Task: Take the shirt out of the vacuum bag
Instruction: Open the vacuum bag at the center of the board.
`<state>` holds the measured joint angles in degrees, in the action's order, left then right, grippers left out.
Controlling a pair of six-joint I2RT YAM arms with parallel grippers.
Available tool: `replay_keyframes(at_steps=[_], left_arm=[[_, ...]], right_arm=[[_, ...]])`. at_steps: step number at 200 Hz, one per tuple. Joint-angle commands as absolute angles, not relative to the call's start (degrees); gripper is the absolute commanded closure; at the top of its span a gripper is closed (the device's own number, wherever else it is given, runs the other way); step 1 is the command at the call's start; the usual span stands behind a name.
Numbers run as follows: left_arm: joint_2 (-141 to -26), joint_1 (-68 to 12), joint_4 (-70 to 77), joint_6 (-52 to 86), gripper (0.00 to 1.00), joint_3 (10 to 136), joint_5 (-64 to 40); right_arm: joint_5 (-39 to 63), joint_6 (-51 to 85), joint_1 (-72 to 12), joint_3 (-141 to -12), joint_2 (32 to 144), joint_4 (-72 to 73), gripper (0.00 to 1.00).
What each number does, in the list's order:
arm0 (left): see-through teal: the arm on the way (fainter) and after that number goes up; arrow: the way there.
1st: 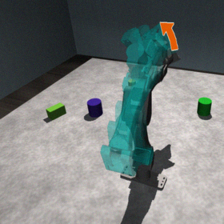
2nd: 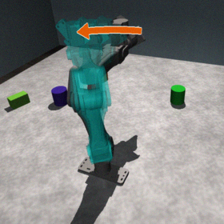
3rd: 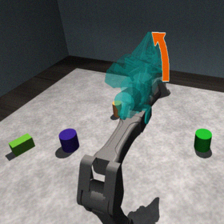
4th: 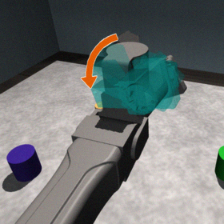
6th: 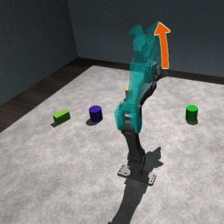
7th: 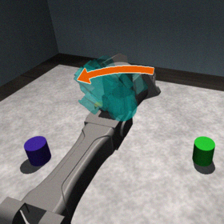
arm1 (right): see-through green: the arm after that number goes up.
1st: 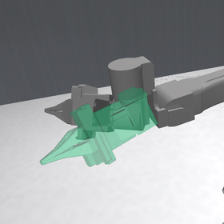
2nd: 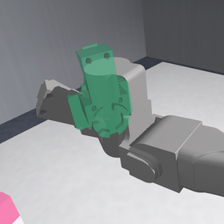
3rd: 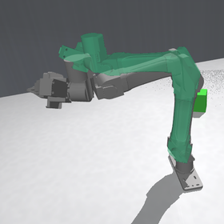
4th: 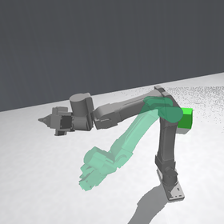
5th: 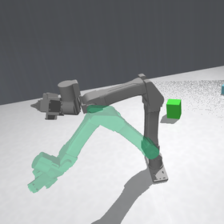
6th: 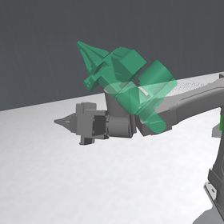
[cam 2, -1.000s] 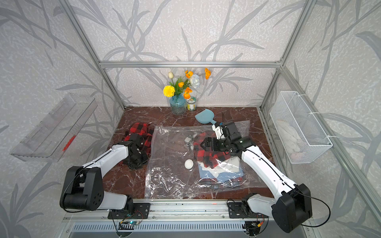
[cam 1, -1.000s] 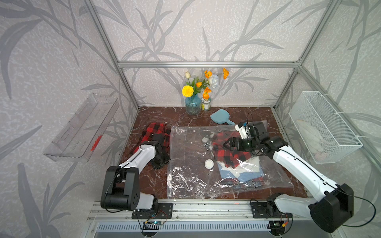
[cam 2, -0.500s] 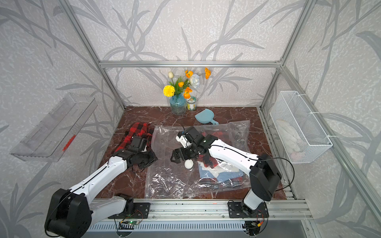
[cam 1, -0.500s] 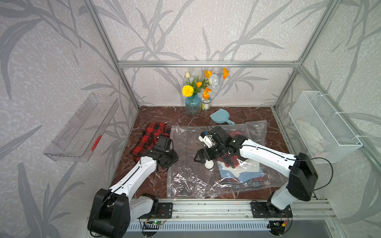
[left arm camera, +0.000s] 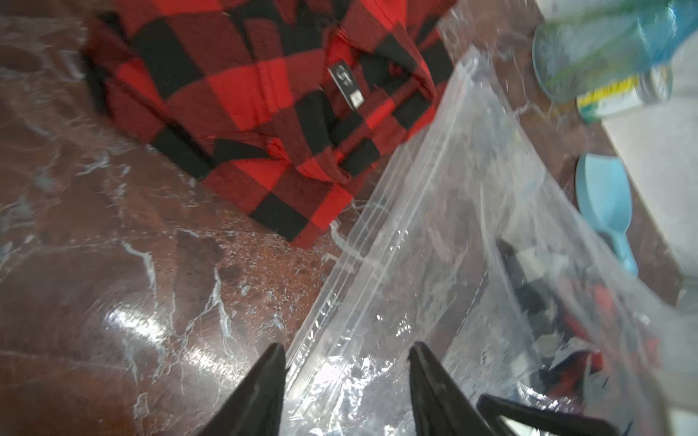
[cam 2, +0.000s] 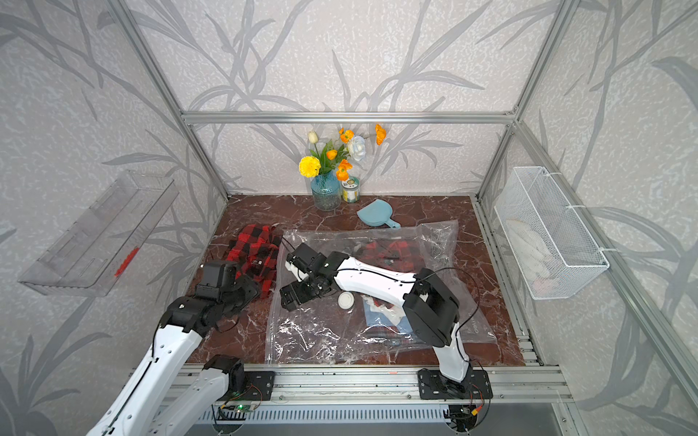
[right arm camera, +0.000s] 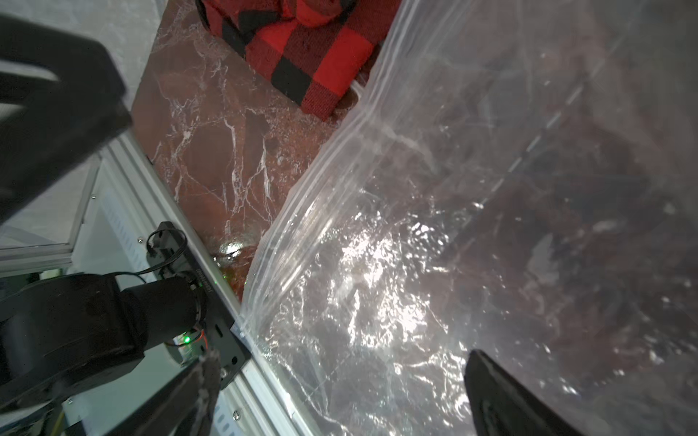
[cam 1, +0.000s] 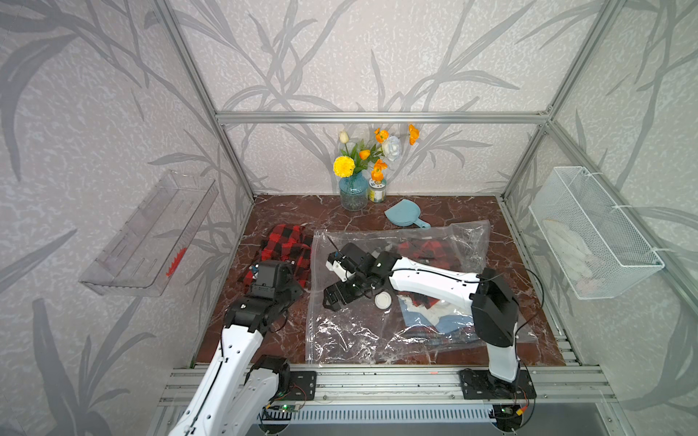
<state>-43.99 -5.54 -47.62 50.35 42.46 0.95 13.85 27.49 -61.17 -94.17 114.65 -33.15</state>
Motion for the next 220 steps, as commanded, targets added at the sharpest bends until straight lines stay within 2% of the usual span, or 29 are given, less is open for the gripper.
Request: replay_keyframes(at_steps=[1, 19, 34, 64, 108, 114, 134, 155, 187, 220], left_arm=[[-43.8, -0.8, -50.8, 46.7, 0.25, 44.9, 0.1], [-43.3, 0.3, -48.9, 44.8, 0.08, 47.3, 0.3], [-44.2, 0.6, -47.0, 43.3, 0.01, 48.9, -0.3], [-47.1, 0.9, -45.4, 41.9, 0.0, 50.1, -2.3], [-45.4, 1.0, -46.4, 39.0, 0.0, 48.5, -1.6], [-45.3, 1.1, -46.7, 38.6, 0.0, 48.3, -1.6], [-44.6, 1.1, -47.0, 37.8, 0.0, 47.5, -1.5], [-44.1, 1.2, -46.6, 37.4, 0.0, 46.8, -1.6], [-44.0, 1.3, -46.4, 36.7, 0.0, 46.6, -1.9], [-44.4, 1.3, -45.6, 36.4, 0.0, 45.9, -3.3]], right_arm=[[3.7, 26.7, -64.5, -99.1, 118.4, -37.7, 0.01], [-2.2, 26.2, -67.1, -103.6, 122.3, -39.1, 0.01], [-7.1, 25.9, -68.8, -107.4, 125.6, -40.4, 0.01], [-13.7, 24.8, -70.2, -117.3, 133.1, -45.6, 0.01], [-22.2, 23.5, -70.9, -130.2, 143.3, -56.3, 0.0], [-23.2, 23.5, -71.0, -131.3, 144.3, -57.4, 0.03], [-26.0, 23.3, -70.9, -133.1, 146.6, -59.1, 0.16], [-26.3, 22.6, -70.4, -132.5, 146.7, -58.6, 0.54], [-26.7, 22.2, -69.8, -128.1, 141.6, -56.1, 1.0], [-24.7, 22.0, -69.6, -118.5, 130.6, -49.9, 1.0]])
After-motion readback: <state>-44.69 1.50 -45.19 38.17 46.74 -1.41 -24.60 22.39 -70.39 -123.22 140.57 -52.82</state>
